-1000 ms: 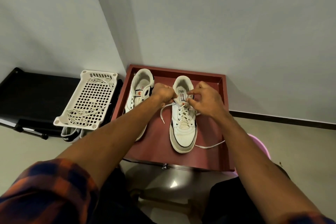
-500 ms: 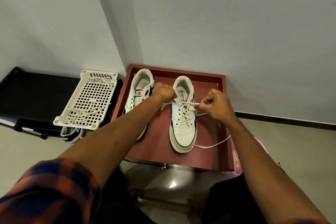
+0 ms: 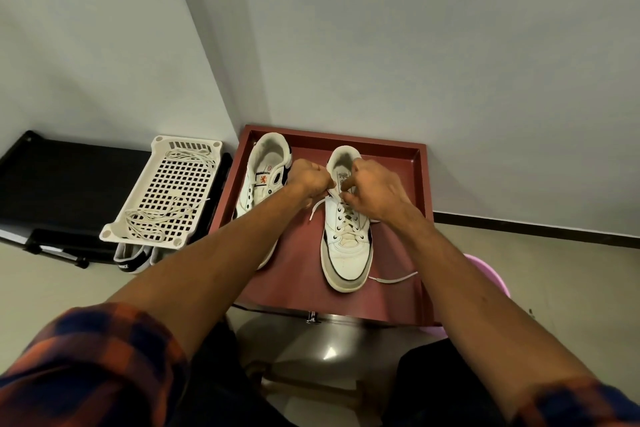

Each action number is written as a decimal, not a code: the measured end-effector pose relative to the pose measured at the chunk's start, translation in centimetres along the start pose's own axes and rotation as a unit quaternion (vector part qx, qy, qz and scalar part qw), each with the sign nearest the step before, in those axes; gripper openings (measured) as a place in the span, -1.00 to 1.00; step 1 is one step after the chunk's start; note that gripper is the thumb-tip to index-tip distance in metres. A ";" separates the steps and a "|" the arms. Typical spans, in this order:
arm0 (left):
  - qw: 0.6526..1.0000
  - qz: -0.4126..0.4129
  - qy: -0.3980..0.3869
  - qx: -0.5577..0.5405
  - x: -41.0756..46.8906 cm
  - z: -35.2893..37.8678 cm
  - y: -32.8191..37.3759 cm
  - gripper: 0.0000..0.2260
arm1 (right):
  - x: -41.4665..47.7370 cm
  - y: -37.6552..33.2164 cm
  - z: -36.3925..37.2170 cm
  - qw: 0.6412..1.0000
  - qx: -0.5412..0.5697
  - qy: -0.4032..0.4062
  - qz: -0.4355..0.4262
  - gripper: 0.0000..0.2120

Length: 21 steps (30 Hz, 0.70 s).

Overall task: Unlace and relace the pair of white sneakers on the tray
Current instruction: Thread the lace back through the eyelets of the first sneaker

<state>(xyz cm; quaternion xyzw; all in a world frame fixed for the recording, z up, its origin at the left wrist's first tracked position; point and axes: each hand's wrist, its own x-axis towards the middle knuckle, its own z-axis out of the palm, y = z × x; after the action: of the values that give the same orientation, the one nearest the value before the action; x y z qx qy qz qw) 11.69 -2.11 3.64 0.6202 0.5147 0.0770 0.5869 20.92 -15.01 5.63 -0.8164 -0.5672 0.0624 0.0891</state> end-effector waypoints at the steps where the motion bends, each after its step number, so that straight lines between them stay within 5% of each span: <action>1: 1.000 0.001 0.001 -0.001 0.1 0.0 -0.1 -0.80 | 0.1 -0.3 0.1 1.000 -0.013 -0.008 0.000 -0.72; 5: 1.000 -0.001 0.008 -0.004 0.3 0.2 -0.3 -0.80 | -0.4 -0.1 0.4 1.000 0.015 0.015 -0.011 -0.79; 16: 1.000 0.004 -0.004 -0.025 0.2 0.0 -0.3 -0.77 | -6.7 8.2 2.2 0.955 0.195 0.127 0.185 -0.97; 18: 0.999 0.006 -0.009 -0.032 0.3 -0.1 -0.6 -0.79 | -7.1 8.7 1.6 0.954 0.215 0.086 0.188 -0.93; 21: 0.999 0.037 -0.006 -0.009 0.5 0.2 -1.3 -0.82 | -7.3 7.8 0.2 0.952 0.242 -0.127 0.136 -0.86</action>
<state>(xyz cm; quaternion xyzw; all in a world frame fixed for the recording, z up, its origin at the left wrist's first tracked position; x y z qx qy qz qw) 11.34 -2.14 2.29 0.6344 0.4867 0.0993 0.5923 25.45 -24.51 3.76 -0.8249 -0.4257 0.3122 0.2024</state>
